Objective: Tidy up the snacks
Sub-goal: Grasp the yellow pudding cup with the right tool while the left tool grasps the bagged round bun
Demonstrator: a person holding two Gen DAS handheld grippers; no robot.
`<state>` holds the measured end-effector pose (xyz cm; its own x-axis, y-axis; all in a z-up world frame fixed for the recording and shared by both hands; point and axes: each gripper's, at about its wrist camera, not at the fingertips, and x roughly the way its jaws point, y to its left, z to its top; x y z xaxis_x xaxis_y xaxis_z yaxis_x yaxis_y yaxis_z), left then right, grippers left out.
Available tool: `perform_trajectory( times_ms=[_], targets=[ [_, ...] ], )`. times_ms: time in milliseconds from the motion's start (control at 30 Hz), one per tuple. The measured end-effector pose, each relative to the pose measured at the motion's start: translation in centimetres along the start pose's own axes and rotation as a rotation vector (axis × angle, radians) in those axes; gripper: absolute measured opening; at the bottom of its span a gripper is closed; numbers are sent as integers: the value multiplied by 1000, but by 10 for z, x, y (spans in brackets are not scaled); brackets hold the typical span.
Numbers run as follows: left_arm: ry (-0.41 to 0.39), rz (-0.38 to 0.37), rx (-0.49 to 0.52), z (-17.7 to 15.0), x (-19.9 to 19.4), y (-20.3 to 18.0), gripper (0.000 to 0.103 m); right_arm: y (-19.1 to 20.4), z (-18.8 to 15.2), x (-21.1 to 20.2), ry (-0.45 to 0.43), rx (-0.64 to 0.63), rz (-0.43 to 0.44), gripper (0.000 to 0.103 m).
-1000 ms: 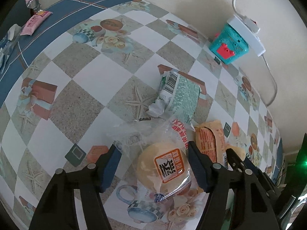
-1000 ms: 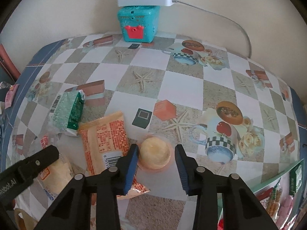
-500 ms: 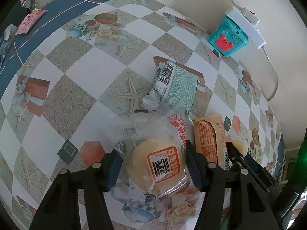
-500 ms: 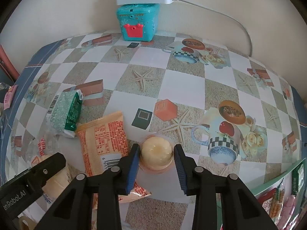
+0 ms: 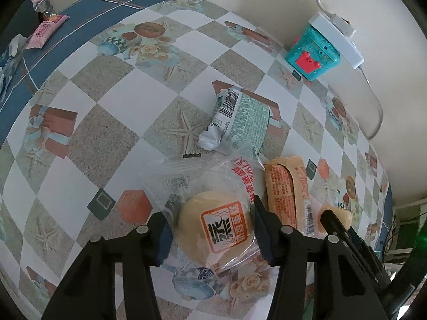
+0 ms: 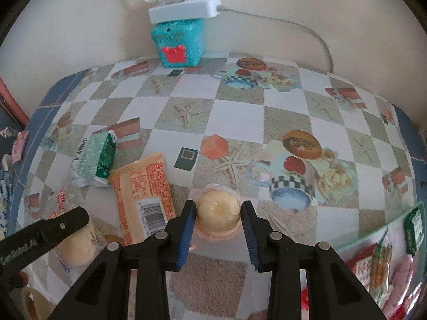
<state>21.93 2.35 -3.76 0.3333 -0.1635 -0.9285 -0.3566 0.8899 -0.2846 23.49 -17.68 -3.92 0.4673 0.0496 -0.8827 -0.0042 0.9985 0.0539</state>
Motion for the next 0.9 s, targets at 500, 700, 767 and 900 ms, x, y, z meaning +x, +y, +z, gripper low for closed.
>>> perform_trajectory(
  times_ms=[500, 700, 767, 900],
  targets=[
    [-35, 31, 24, -22, -35, 1, 54, -10, -51, -63, -78, 117, 52, 37],
    [-75, 40, 36, -27, -52, 0, 54, -18, -66, -82, -99, 186, 77, 37],
    [-84, 41, 42, -29, -57, -1, 54, -21, -71, -88, -103, 213, 88, 37],
    [-102, 33, 61, -34, -67, -4, 54, -25, -81, -100, -119, 237, 86, 37]
  ],
)
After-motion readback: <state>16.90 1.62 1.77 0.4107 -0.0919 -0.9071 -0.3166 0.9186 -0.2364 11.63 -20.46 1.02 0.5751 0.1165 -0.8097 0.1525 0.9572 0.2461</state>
